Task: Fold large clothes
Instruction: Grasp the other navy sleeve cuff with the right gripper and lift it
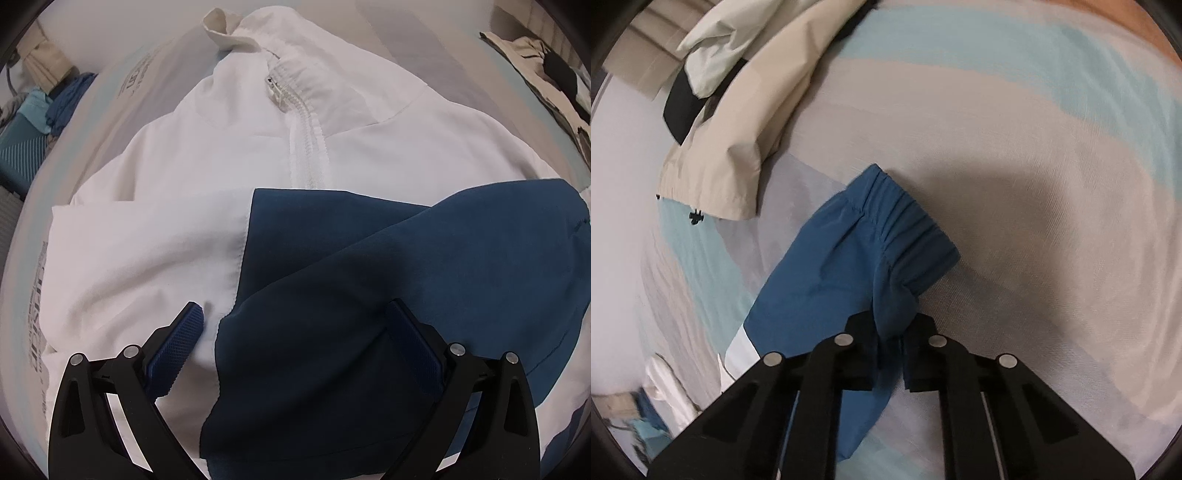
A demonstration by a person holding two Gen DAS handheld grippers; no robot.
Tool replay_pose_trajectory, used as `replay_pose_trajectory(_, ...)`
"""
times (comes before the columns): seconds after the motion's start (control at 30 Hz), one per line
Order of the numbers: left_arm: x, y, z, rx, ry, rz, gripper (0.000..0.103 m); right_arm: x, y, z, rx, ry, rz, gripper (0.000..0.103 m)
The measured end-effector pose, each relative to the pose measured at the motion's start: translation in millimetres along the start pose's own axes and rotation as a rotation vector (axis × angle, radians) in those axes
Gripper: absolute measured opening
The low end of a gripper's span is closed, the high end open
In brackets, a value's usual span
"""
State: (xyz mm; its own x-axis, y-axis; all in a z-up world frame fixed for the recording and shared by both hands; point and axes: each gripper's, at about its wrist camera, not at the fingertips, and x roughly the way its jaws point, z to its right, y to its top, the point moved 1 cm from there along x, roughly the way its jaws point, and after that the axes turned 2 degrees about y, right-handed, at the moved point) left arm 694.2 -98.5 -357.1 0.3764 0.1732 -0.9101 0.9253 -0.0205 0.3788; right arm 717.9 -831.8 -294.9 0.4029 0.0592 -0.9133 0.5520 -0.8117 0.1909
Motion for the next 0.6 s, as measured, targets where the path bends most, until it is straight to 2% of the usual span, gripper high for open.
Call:
replay_pose_trajectory(0.33,-0.9,-3.1,6.5,-0.034,0.004,0.005,0.096,-43.9,-23.9,-67.4,-0.256,-0.019,0.105,0.006)
replay_pose_trajectory(0.6,-18.6,-3.2,3.6,-0.014,-0.014,0.039,0.096,-66.9,-77.7,-131.0,-0.467,-0.003,0.143,0.005)
